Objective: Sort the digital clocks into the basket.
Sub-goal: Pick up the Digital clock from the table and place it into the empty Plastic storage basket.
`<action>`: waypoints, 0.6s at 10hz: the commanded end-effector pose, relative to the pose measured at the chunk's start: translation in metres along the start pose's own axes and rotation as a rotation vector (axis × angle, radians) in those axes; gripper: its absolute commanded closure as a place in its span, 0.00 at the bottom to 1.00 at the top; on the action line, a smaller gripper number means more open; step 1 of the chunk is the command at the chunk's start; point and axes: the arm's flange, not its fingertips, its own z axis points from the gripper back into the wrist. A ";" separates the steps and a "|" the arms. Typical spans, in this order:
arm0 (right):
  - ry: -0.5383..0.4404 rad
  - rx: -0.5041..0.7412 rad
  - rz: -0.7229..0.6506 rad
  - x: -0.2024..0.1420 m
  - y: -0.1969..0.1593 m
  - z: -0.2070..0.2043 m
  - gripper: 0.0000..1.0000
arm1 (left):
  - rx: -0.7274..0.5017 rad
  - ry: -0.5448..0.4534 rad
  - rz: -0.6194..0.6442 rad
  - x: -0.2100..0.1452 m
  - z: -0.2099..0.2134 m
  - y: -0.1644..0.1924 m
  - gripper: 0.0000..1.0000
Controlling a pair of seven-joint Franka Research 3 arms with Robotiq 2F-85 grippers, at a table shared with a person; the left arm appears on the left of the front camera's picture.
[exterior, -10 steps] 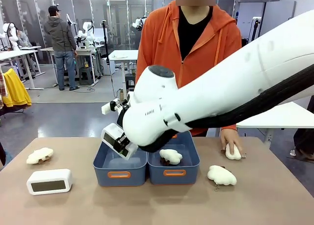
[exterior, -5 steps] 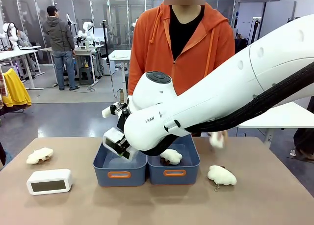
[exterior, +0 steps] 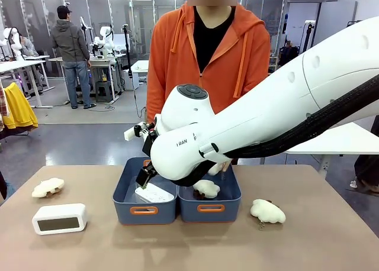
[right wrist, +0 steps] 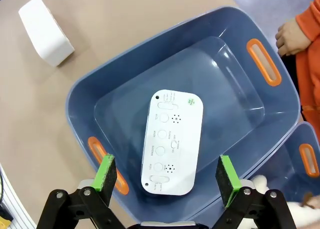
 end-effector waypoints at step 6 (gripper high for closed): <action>0.000 0.000 0.000 0.000 0.000 0.000 0.00 | -0.019 -0.005 -0.015 -0.001 0.000 0.001 0.00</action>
